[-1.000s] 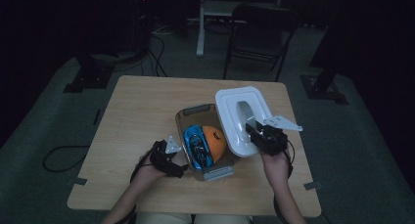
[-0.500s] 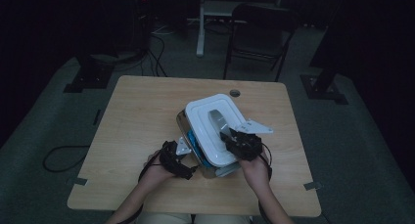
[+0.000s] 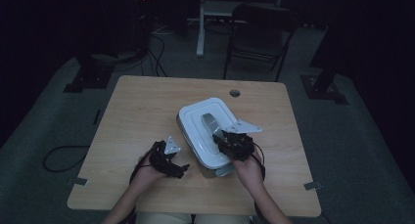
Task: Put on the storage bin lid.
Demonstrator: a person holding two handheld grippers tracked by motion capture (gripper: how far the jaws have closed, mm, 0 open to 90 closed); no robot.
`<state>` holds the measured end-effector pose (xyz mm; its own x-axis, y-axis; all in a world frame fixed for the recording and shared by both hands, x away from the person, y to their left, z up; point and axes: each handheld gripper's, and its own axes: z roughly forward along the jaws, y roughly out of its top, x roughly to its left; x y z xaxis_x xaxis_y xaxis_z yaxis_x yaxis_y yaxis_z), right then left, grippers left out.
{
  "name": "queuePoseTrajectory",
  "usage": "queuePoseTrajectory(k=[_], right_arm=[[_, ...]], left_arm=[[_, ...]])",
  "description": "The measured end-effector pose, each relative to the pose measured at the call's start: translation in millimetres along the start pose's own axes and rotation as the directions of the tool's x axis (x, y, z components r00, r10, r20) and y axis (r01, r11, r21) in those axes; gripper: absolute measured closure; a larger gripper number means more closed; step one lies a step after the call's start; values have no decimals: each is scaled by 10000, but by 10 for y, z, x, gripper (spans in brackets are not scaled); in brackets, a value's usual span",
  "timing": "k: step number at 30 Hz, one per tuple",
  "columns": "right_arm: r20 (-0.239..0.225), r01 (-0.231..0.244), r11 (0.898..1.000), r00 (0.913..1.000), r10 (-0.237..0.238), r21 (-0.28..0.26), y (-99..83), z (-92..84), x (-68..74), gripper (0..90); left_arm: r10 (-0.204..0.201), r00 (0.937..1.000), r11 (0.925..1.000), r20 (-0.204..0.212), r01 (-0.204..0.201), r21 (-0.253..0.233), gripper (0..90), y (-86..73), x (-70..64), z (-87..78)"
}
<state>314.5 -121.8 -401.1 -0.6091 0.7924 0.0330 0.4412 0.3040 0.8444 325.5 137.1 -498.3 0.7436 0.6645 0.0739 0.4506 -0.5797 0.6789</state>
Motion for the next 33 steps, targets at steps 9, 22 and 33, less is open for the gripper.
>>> queuePoseTrajectory(k=[9, 22, 33], right_arm=[[-148, 11, 10000, 9999, -11, 4, -2, -9, 40, 673], [-140, -29, 10000, 9999, 29, 57, -43, 19, 84, 673], [-258, 36, 9995, 9997, -28, 313, -16, 52, 79, 668]], left_arm=[[-40, 9999, 10000, -119, 40, 11, 18, -15, 1, -5], [-179, 9998, 9998, -104, 179, 76, 19, -21, 16, 1], [-323, 9994, 9994, -125, 324, 77, 18, -29, 14, 17]])
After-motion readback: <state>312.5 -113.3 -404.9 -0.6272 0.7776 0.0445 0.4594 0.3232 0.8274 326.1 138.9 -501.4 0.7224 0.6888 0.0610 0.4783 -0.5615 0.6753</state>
